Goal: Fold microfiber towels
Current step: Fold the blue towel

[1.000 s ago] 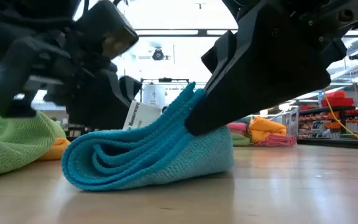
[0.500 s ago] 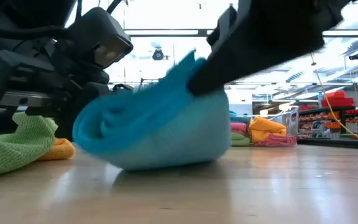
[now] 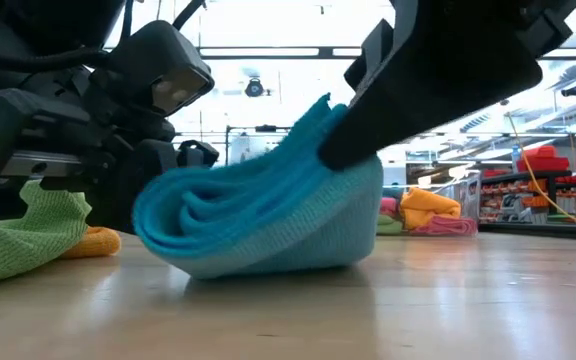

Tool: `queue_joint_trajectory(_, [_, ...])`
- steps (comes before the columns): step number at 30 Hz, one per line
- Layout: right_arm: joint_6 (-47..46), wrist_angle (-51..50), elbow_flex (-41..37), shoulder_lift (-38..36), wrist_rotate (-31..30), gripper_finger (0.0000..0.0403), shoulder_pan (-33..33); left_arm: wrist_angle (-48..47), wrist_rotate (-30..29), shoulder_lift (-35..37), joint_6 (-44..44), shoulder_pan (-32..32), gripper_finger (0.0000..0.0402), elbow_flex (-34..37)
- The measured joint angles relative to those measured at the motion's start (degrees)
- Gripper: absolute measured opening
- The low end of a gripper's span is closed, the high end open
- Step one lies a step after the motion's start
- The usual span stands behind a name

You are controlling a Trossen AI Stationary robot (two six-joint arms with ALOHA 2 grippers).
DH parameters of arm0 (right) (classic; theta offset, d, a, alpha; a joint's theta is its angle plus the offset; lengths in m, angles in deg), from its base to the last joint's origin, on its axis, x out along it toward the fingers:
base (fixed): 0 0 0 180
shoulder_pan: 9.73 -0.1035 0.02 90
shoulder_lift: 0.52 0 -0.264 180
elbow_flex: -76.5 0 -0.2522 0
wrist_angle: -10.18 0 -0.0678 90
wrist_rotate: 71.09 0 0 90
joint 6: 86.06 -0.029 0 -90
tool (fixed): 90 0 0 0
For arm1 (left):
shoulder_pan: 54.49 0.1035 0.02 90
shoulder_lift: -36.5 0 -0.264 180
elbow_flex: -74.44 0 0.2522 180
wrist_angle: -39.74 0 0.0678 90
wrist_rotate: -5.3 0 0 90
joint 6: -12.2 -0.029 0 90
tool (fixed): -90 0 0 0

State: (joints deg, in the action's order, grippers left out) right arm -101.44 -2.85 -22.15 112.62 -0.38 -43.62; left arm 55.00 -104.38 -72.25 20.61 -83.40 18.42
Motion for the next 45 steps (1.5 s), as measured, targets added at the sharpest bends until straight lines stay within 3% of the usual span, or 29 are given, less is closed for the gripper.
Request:
queue_joint_trajectory(10, [-2.3, -1.1, 0.0, -1.8, -0.6, 0.0015, 0.5, -0.1, 0.0, 0.0, -0.1, 0.0, 0.0021, 0.0])
queue_joint_trajectory(18, [-3.6, -2.6, 0.0, -4.1, -7.3, 0.0015, 0.8, -0.2, -0.1, 0.0, -0.2, 0.0, 0.0014, 0.0])
queue_joint_trajectory(28, [-6.7, -6.8, 0.0, -4.1, -8.3, 0.0015, 1.5, 1.1, -1.5, 0.7, -3.1, -0.9, 0.0024, 0.1])
queue_joint_trajectory(34, [-8.0, -8.0, 0.0, -4.1, -8.3, 0.0015, 1.5, -0.8, -5.7, 1.5, -3.2, -1.7, 0.0017, 0.1])
queue_joint_trajectory(41, [-9.6, -9.3, 0.0, -4.1, -8.4, 0.0015, 1.5, -3.3, -16.6, 3.5, -3.7, -2.7, 0.0011, 0.1])
queue_joint_trajectory(45, [-11.1, -10.5, 0.0, -4.1, -9.3, 0.0015, 1.5, -4.5, -16.9, 3.0, -3.1, -1.9, 0.0026, 0.1])
